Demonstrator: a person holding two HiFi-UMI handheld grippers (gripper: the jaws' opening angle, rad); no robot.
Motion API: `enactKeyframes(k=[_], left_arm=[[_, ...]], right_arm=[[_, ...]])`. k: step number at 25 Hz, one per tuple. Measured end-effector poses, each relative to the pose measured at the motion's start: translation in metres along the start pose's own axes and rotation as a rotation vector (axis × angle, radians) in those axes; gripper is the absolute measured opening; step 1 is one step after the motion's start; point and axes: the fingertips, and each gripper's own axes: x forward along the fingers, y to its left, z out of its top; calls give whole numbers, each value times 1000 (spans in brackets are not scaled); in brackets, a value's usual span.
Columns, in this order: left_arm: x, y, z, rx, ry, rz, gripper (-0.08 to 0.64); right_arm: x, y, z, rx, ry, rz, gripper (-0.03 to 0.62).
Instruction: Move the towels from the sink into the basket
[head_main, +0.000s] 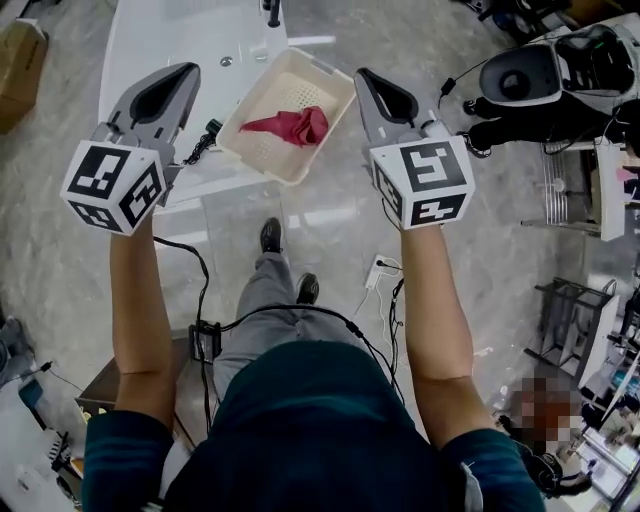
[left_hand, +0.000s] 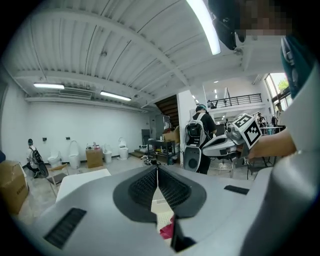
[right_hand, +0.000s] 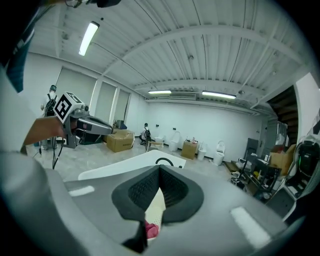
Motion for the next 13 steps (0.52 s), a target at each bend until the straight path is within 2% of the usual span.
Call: enactKeyframes(k=[7, 13], left_arm=[[-58, -37, 44, 45, -85, 9, 11], [-130, -54, 60, 51, -109, 5, 11]], right_arm=[[-62, 15, 44, -37, -58, -1, 8], [-103, 69, 77, -47, -76, 28, 8]])
